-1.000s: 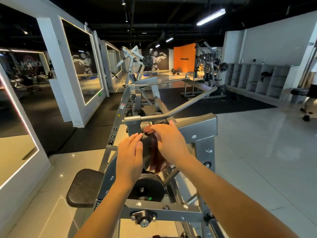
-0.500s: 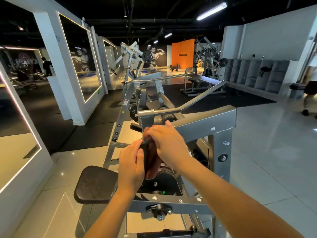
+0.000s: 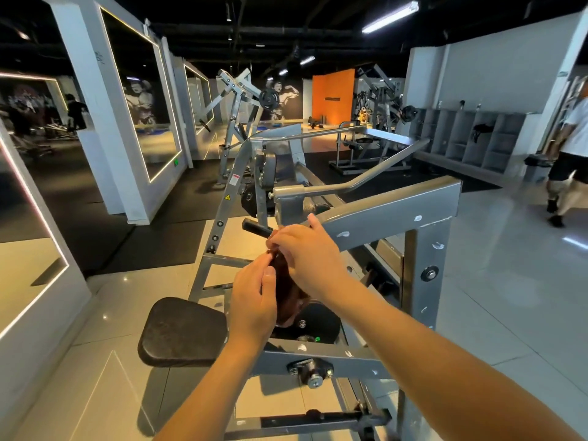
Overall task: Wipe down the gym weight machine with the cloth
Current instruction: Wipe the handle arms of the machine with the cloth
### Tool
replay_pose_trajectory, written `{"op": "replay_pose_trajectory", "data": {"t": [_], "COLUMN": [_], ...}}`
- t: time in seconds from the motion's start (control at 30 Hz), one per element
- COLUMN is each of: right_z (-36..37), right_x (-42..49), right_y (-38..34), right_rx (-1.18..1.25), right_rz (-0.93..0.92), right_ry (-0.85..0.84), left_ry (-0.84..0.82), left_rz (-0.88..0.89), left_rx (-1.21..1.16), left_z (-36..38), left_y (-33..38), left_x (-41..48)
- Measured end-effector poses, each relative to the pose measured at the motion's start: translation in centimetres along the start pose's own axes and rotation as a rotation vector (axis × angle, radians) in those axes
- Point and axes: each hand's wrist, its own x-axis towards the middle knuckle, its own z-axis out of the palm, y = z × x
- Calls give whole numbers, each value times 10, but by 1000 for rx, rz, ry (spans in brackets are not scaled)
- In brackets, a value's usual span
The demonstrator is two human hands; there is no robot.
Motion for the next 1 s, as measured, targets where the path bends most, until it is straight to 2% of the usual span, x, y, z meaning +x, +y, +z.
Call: {"op": "replay_pose_trajectory", "data": {"t": [0.1, 0.13, 0.2, 0.27, 0.37, 0.43, 0.5, 0.57, 0.67, 0.8, 0.87, 1.0], "right_z": [1, 6, 22, 41, 53, 50, 44, 43, 46, 40, 38, 41], "right_x": [6, 5, -1, -9, -21, -33, -47, -57, -73, -114, -139, -179], "right_y": [6, 3, -12, -27, -39, -44, -54, -63, -63, -46, -37, -17], "right_rx": [4, -22, -61, -24, 98, 308, 581, 687, 892, 1173, 1317, 1318], "right_rz": [157, 159, 71, -21, -42, 73, 280, 439, 591, 731, 801, 826], "right_ry": [161, 174, 143, 93, 61, 97, 159, 173, 163, 156, 122, 43], "left_ry": [-44, -47, -42, -34, -95, -143, -215, -284, -257, -195, -203, -339], "left_rz": [-40, -40, -52, -146, -233, -195, -180, -181, -219, -267, -331, -334], "left_rx": [-44, -72, -122, -208, -286, -291, -315, -339, -406, -436, -526, -475], "left_z": [-5, -5, -8, -15, -33, -44, -48, -44, -37, -28, -22, 0], "left_y": [-5, -6, -7, -11, -18, -19, -17, -12, -6, 2, 10, 20], "left_x": [3, 4, 3, -1, -20, -33, -42, -50, -59, -74, -83, -96]}}
